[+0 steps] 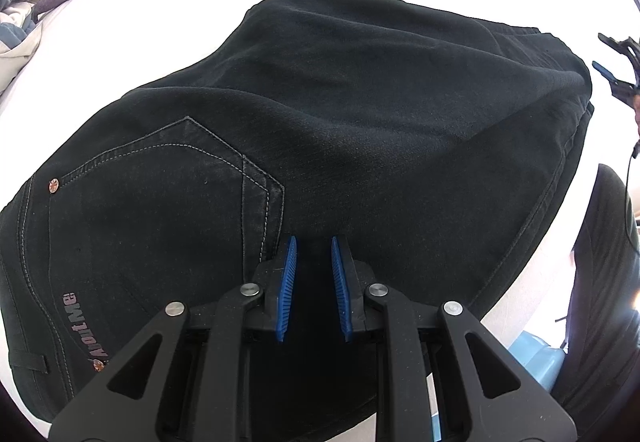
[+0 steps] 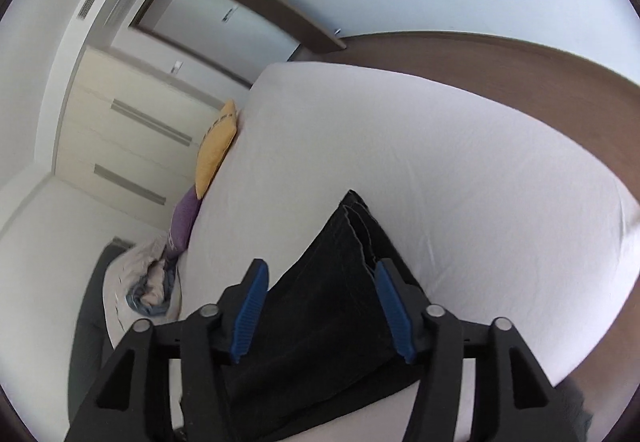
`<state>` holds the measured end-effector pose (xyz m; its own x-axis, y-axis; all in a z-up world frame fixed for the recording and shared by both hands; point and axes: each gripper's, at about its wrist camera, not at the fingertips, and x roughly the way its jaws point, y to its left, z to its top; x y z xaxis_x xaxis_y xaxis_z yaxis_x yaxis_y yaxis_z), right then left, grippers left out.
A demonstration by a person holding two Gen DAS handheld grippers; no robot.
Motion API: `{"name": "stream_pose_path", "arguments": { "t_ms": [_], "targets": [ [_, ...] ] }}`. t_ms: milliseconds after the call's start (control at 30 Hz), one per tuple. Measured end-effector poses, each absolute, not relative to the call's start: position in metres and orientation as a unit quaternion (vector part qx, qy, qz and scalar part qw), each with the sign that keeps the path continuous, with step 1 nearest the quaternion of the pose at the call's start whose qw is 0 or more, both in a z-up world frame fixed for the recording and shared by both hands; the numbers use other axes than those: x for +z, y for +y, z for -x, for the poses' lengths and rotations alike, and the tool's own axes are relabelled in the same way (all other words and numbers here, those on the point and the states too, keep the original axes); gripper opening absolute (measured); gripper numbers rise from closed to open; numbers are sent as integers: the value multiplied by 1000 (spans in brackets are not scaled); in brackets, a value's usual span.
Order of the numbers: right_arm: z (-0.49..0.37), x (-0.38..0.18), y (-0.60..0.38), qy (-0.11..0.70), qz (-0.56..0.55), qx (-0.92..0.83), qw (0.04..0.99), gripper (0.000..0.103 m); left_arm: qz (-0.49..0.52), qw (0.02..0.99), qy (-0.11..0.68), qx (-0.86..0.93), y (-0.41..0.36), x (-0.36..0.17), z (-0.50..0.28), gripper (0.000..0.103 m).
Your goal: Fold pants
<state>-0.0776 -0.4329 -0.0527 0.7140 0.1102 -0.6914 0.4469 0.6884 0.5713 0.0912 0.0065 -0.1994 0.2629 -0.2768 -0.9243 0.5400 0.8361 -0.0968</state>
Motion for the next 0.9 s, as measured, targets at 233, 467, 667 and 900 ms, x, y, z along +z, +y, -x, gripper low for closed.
{"name": "stream_pose_path", "arguments": {
  "t_ms": [233, 467, 667, 900],
  "targets": [
    [9, -77, -429, 481, -292, -19, 826, 63, -124, 786, 548, -259, 5, -199, -89, 18],
    [-14, -102, -426, 515, -282, 6, 809, 7, -127, 784, 549, -259, 2, -198, -91, 18],
    [-10, -48, -401, 441, -269, 44, 855, 3, -129, 789, 544, -255, 1, -197, -88, 18],
    [-14, -54, -442, 425, -334, -52, 840, 11, -130, 789, 543, -255, 1, -196, -87, 18]
  ]
}}
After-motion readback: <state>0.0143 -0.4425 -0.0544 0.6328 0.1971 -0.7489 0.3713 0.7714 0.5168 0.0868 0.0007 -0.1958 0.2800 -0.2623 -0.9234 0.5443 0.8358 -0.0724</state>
